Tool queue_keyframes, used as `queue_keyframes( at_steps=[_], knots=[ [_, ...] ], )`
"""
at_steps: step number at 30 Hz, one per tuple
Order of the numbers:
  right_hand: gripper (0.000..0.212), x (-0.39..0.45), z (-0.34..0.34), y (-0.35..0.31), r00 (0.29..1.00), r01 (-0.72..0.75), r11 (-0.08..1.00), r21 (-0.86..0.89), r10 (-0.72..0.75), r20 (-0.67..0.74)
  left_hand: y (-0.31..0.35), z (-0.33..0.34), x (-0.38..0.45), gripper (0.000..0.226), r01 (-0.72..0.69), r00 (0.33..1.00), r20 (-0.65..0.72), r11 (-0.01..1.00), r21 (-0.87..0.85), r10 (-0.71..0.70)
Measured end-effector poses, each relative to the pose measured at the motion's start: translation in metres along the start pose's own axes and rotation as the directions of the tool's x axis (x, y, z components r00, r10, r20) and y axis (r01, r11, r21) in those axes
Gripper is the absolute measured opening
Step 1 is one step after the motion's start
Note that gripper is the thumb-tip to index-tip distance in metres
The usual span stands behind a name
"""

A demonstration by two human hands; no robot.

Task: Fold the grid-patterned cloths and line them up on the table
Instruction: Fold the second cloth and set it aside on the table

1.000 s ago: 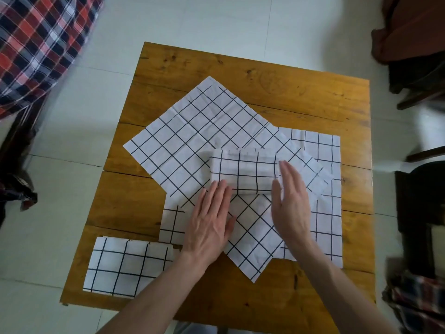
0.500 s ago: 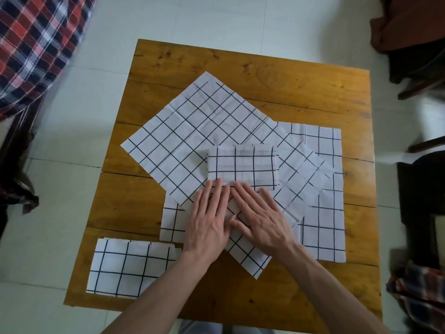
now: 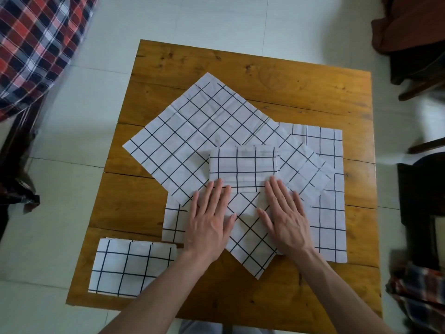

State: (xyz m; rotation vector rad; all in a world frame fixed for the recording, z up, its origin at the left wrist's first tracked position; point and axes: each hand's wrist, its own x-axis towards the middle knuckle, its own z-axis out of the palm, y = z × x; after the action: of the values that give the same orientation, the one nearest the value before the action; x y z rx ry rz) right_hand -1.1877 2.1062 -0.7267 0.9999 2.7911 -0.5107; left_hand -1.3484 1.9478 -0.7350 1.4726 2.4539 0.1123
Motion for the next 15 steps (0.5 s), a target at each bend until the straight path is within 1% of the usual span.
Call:
queue_keyframes(
  at_steps=[2,4,5,6,7,9,10,11,13,15],
  knots=[
    [0.068,0.001,-0.001,0.000,1.000,-0.006,1.000,-0.005,0.006,-0.016,0.002,-0.006,0.003,0.061,0.013,0.999,-0.047,0.997,-0.075,-0.017],
    [0.063,0.004,-0.006,-0.001,0.998,-0.009,1.000,-0.004,0.008,-0.066,0.007,-0.014,0.010,0.047,0.024,0.990,-0.132,0.985,-0.170,-0.047],
    [0.059,0.008,-0.009,-0.002,0.995,-0.010,1.000,0.015,0.012,-0.103,0.010,-0.019,0.017,0.038,0.048,0.979,-0.184,0.977,-0.207,-0.087],
    [0.053,0.013,-0.012,-0.004,0.989,-0.011,0.999,0.035,0.016,-0.144,0.014,-0.025,0.025,0.032,0.103,0.962,-0.221,0.964,-0.243,-0.159],
    [0.046,0.020,-0.016,-0.006,0.983,-0.019,0.998,0.055,0.028,-0.179,0.018,-0.030,0.033,0.032,0.189,0.938,-0.228,0.939,-0.288,-0.259],
    [0.035,0.035,-0.025,-0.010,0.975,-0.074,0.989,0.127,0.098,-0.202,0.022,-0.039,0.051,0.043,0.391,0.865,-0.162,0.840,-0.376,-0.475],
    [0.035,0.043,-0.029,-0.013,0.971,-0.116,0.976,0.184,0.151,-0.188,0.023,-0.042,0.060,0.049,0.480,0.823,-0.104,0.782,-0.397,-0.559],
    [0.040,0.050,-0.034,-0.016,0.964,-0.165,0.956,0.243,0.208,-0.163,0.023,-0.046,0.068,0.054,0.551,0.786,-0.048,0.732,-0.400,-0.617],
    [0.058,0.061,-0.043,-0.023,0.944,-0.269,0.903,0.336,0.316,-0.094,0.023,-0.053,0.082,0.055,0.626,0.741,0.023,0.679,-0.383,-0.671],
    [0.067,0.072,-0.052,-0.029,0.909,-0.378,0.848,0.372,0.416,-0.025,0.025,-0.057,0.092,0.051,0.654,0.727,0.053,0.667,-0.357,-0.685]
  ],
)
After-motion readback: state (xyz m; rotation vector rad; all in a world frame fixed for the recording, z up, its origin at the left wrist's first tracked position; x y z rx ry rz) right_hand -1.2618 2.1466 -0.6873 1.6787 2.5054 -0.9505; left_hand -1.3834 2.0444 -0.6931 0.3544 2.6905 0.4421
